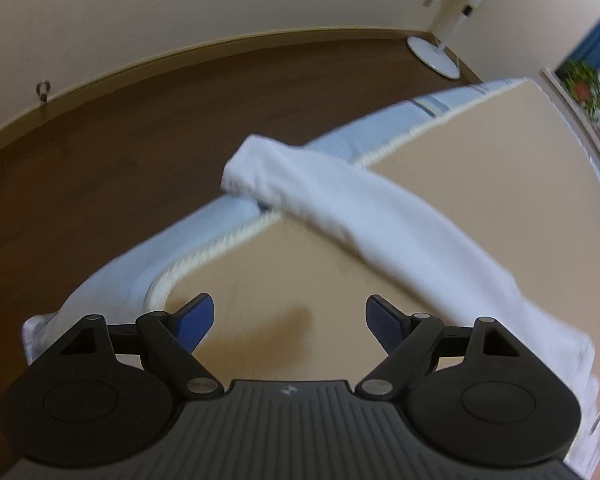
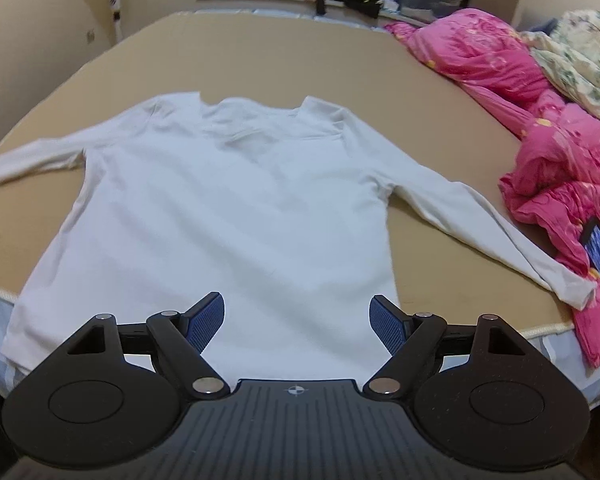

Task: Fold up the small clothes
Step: 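Grasp the sleeve cuff with the left gripper and fold it across the shirt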

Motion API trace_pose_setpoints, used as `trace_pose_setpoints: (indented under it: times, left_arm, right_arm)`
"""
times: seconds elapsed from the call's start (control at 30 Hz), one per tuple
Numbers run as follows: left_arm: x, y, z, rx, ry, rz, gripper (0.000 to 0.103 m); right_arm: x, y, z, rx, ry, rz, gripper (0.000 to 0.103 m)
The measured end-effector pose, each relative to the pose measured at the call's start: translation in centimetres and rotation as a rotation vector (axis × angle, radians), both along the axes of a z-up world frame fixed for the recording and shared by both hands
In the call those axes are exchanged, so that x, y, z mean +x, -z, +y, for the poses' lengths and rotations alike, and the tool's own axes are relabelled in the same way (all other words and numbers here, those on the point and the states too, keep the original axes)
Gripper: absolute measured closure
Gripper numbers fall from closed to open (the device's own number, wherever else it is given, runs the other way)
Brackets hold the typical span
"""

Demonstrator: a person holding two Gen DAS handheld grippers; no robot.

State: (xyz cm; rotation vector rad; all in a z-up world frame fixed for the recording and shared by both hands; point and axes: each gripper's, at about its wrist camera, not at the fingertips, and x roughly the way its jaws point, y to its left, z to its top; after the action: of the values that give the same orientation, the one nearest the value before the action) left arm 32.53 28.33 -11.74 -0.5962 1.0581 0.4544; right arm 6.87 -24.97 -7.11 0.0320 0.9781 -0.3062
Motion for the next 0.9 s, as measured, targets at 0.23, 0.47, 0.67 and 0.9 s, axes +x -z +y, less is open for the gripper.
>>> trace_pose_setpoints:
  times: [0.23,0.47,0.67,0.9]
  left_arm:
    - [6.3,3.2,2.2,-0.215,-0.036,-0.002,0.016]
    - [12.3,3.5,-0.4,-0.030,-0.008,0.106,0.060]
    - [13.3,-3.8,-6.9,0.127,0.035,0.048,0.098]
    - [10.8,-16.1,-27.5,0.093,0.400,-0.288,0.097]
  right_arm:
    - [2.6,1.3,1.7,-0.028,-0.050,0.079,0.022]
    - [3.2,1.6,2.3,-0.066,-0.101,0.087,0.022]
    - [2.5,2.7,0.1,-0.009,-0.042,0.086,0.022]
    - [1.0,3.5,-3.3,0.075,0.058,0.049,0.022]
